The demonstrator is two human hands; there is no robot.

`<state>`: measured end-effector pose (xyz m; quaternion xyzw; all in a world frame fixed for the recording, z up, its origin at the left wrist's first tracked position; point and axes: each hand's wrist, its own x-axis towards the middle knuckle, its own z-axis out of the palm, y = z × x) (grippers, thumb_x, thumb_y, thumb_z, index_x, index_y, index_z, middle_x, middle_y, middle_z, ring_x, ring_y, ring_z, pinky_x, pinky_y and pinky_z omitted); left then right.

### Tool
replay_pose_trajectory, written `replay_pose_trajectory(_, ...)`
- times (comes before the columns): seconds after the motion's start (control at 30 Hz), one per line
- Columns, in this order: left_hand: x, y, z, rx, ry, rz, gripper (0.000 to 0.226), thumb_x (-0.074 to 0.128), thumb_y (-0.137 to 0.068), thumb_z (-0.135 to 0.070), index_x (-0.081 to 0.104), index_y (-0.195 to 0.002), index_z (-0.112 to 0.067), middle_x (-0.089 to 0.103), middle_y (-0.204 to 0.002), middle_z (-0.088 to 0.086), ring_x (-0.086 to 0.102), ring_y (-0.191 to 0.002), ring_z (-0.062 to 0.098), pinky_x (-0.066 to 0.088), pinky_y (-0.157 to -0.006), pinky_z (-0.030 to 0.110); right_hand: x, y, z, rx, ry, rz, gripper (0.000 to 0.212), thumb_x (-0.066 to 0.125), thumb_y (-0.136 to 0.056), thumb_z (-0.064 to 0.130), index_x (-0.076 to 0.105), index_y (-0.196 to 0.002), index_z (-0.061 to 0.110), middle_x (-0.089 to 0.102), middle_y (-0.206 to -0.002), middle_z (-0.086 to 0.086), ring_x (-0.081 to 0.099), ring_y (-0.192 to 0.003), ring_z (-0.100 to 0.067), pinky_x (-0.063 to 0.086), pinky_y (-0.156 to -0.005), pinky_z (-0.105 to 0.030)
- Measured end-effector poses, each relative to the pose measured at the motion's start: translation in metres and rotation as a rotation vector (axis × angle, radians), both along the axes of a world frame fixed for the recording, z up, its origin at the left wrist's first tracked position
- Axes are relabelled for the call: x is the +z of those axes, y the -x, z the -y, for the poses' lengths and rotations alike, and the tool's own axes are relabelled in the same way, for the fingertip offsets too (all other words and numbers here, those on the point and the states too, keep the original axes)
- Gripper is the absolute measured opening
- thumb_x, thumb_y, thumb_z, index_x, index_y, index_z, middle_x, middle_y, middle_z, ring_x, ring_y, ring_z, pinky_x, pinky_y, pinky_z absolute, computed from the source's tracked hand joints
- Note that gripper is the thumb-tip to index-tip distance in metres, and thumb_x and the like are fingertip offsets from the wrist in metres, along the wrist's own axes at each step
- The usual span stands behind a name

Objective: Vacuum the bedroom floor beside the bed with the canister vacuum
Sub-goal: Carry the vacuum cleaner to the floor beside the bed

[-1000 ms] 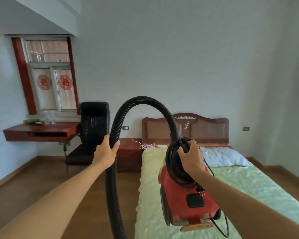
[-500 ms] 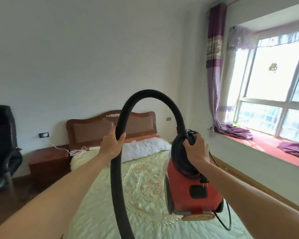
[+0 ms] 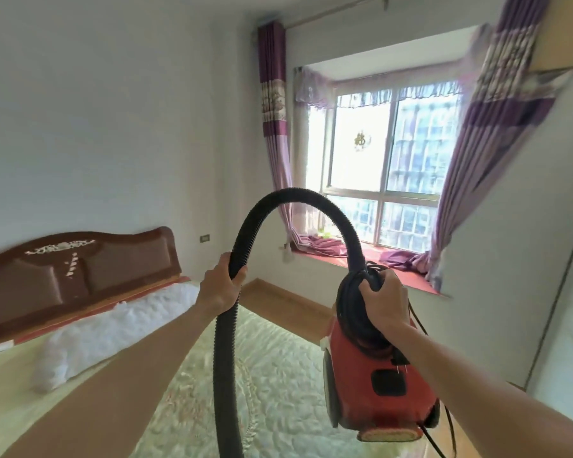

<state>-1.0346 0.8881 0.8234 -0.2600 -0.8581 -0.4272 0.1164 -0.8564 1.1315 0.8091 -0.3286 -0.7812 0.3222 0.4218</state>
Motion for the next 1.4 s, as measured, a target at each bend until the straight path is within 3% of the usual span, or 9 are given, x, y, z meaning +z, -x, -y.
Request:
replay_pose_trajectory(0.13, 0.005, 0.031, -0.066, -0.106, 0.020, 0.018, 0.039, 0.050, -0.101, -0.039, 0.045, -0.131, -0.015, 0.066, -0.097, 0.009, 0.065, -0.078, 0.024, 0.050, -0.066, 0.028, 0.003, 0.007, -0.045, -0.098, -0.014, -0.009, 0.020, 0.064, -0.091, 0.025, 0.054, -0.099, 0.009, 0.058, -0.086, -0.002, 0.061, -0.086, -0.028, 0.054, -0.078, -0.044)
replay_pose_trajectory(0.3, 0.013, 0.066, -0.140, -0.194, 0.012, -0.001, 0.038, 0.049, -0.102, -0.038, 0.046, -0.131, -0.013, 0.060, -0.092, 0.003, 0.059, -0.071, 0.017, 0.045, -0.065, 0.022, 0.005, 0.006, -0.091, -0.198, -0.014, -0.025, 0.028, 0.063, -0.093, 0.024, 0.056, -0.112, 0.005, 0.060, -0.098, -0.005, 0.058, -0.093, -0.027, 0.049, -0.085, -0.041)
replay_pose_trajectory(0.47, 0.012, 0.076, -0.206, -0.306, 0.014, -0.013, 0.038, 0.049, -0.102, -0.036, 0.047, -0.130, -0.011, 0.062, -0.094, 0.006, 0.059, -0.074, 0.023, 0.047, -0.071, 0.033, 0.004, -0.004, -0.128, -0.301, 0.004, -0.020, 0.033, 0.066, -0.091, 0.023, 0.057, -0.116, 0.003, 0.067, -0.107, -0.014, 0.063, -0.100, -0.033, 0.052, -0.088, -0.043)
replay_pose_trajectory(0.63, 0.006, 0.082, -0.265, -0.396, -0.001, 0.001, 0.040, 0.052, -0.101, -0.035, 0.046, -0.135, -0.015, 0.056, -0.081, -0.003, 0.055, -0.063, 0.010, 0.041, -0.057, 0.026, 0.003, -0.014, -0.165, -0.395, 0.017, -0.015, 0.031, 0.067, -0.091, 0.024, 0.058, -0.114, 0.004, 0.068, -0.104, -0.013, 0.064, -0.097, -0.033, 0.053, -0.086, -0.043)
replay_pose_trajectory(0.73, 0.000, 0.085, -0.299, -0.470, -0.017, 0.032, 0.041, 0.053, -0.100, -0.037, 0.046, -0.134, -0.015, 0.058, -0.081, -0.003, 0.062, -0.067, 0.019, 0.052, -0.065, 0.034, 0.003, -0.020, -0.190, -0.440, 0.019, -0.013, 0.031, 0.067, -0.090, 0.025, 0.058, -0.113, 0.005, 0.068, -0.100, -0.011, 0.065, -0.094, -0.032, 0.055, -0.084, -0.044)
replay_pose_trajectory(0.83, -0.006, 0.088, -0.334, -0.523, -0.024, 0.042, 0.040, 0.053, -0.100, -0.037, 0.045, -0.133, -0.016, 0.063, -0.085, 0.002, 0.065, -0.068, 0.022, 0.054, -0.063, 0.036, 0.002, -0.025, -0.215, -0.465, 0.014, -0.015, 0.030, 0.066, -0.091, 0.024, 0.057, -0.111, 0.005, 0.067, -0.099, -0.011, 0.065, -0.093, -0.032, 0.055, -0.084, -0.045)
replay_pose_trajectory(1.0, -0.013, 0.085, -0.397, -0.553, -0.027, 0.046, 0.041, 0.053, -0.100, -0.038, 0.042, -0.136, -0.020, 0.066, -0.091, 0.005, 0.065, -0.068, 0.020, 0.049, -0.059, 0.031, -0.004, -0.031, -0.269, -0.502, 0.021, -0.024, 0.027, 0.066, -0.091, 0.025, 0.058, -0.108, 0.005, 0.066, -0.094, -0.009, 0.065, -0.091, -0.032, 0.056, -0.083, -0.047)
replay_pose_trajectory(1.13, -0.016, 0.082, -0.456, -0.566, -0.015, 0.045, 0.038, 0.055, -0.099, -0.038, 0.044, -0.130, -0.019, 0.066, -0.087, 0.005, 0.066, -0.068, 0.024, 0.058, -0.067, 0.041, -0.009, -0.032, -0.323, -0.513, 0.044, -0.030, 0.026, 0.065, -0.092, 0.026, 0.058, -0.107, 0.006, 0.063, -0.092, -0.007, 0.064, -0.089, -0.030, 0.056, -0.081, -0.045)
replay_pose_trajectory(1.4, -0.014, 0.080, -0.575, -0.541, -0.001, 0.072, 0.041, 0.055, -0.099, -0.036, 0.043, -0.133, -0.016, 0.063, -0.091, 0.006, 0.065, -0.076, 0.029, 0.052, -0.067, 0.037, -0.015, -0.031, -0.434, -0.504, 0.056, -0.003, 0.020, 0.065, -0.092, 0.026, 0.055, -0.100, 0.012, 0.061, -0.085, 0.000, 0.064, -0.085, -0.027, 0.056, -0.080, -0.046)
